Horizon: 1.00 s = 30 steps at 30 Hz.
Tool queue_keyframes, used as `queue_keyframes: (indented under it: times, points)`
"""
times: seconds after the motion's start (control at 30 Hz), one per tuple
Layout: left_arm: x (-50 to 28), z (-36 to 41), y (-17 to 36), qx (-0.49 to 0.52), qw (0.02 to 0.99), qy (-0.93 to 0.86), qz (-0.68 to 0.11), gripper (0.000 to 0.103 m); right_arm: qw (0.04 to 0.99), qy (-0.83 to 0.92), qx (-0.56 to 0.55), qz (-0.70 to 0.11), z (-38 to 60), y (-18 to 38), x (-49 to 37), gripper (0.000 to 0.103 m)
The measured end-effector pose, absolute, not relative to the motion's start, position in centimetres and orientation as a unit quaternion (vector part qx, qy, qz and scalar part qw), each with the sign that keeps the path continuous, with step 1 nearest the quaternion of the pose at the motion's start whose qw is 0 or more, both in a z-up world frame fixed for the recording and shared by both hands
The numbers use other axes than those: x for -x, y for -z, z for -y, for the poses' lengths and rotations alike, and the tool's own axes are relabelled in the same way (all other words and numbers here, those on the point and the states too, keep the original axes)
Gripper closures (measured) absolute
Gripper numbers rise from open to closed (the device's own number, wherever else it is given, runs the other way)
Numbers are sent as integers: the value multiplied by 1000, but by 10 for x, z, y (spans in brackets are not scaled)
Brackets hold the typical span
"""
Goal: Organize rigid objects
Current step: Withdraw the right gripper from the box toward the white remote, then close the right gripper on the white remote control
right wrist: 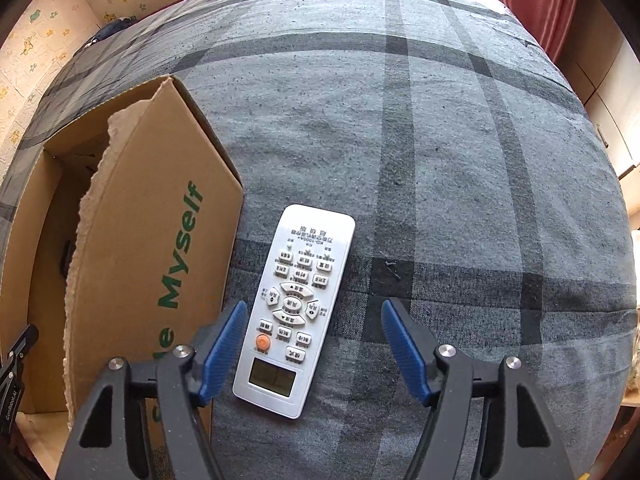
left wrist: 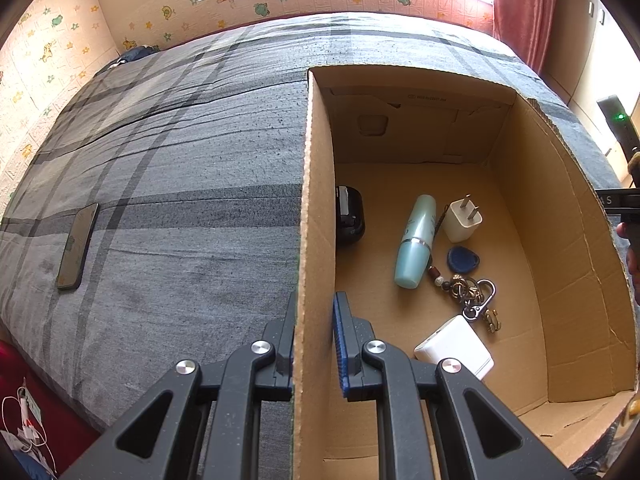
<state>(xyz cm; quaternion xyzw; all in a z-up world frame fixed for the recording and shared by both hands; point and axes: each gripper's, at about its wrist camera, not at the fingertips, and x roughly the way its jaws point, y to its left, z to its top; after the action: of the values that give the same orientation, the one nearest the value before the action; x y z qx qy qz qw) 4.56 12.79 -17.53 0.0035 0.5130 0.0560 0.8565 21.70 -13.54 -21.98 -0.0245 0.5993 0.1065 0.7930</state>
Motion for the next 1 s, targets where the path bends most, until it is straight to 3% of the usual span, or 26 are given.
queue_keyframes:
  times: [0.4,0.5,0.57,1.0]
  points:
    - [-47,-128,176,-4,856,-57,-515,88,783,-105,2,-613,133,245,-239,38]
    - [-47,-128,176,-3,855,-57,-515,88,779,-115,0,-616,128,246,-242,49]
    - [-47,-128,176,-5,855,-57,-515,88,774,-125,-4,-620,123,247,-243,63]
    - [-47,-127,176,-6,855,-59,-515,88,785,-121,-11,-607,118,226,-224,67]
